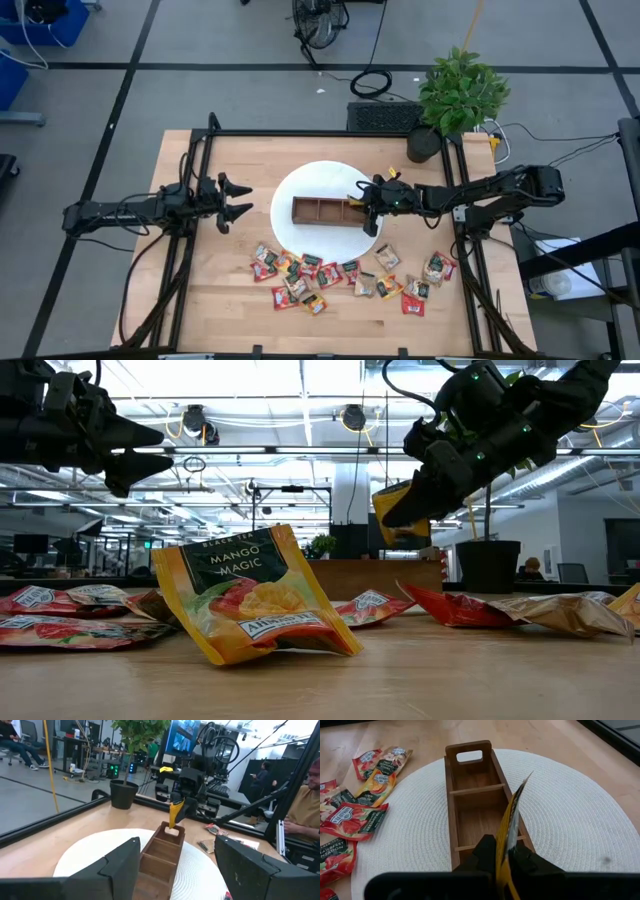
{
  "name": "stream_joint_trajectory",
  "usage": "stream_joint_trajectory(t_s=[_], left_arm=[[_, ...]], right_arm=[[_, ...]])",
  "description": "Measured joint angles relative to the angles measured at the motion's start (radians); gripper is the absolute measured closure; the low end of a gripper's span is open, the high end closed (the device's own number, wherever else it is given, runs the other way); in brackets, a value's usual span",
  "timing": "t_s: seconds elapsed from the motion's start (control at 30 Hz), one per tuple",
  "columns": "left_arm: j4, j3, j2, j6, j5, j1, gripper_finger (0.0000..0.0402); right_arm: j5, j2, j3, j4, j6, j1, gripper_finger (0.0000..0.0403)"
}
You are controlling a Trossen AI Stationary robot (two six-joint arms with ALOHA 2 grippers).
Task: Pick & Place Tea
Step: Put the yellow tea bag into the right section of the wooden organizer
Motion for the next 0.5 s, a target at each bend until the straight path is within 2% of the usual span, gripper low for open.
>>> stream_joint_trajectory(t_s=[0.5], left_arm=[[0.001, 0.0, 0.0, 0.0, 0.0, 0.0, 0.0149]], right_arm=[[0.0, 0.017, 0.0, 0.038, 0.017, 0.0, 0.0398]])
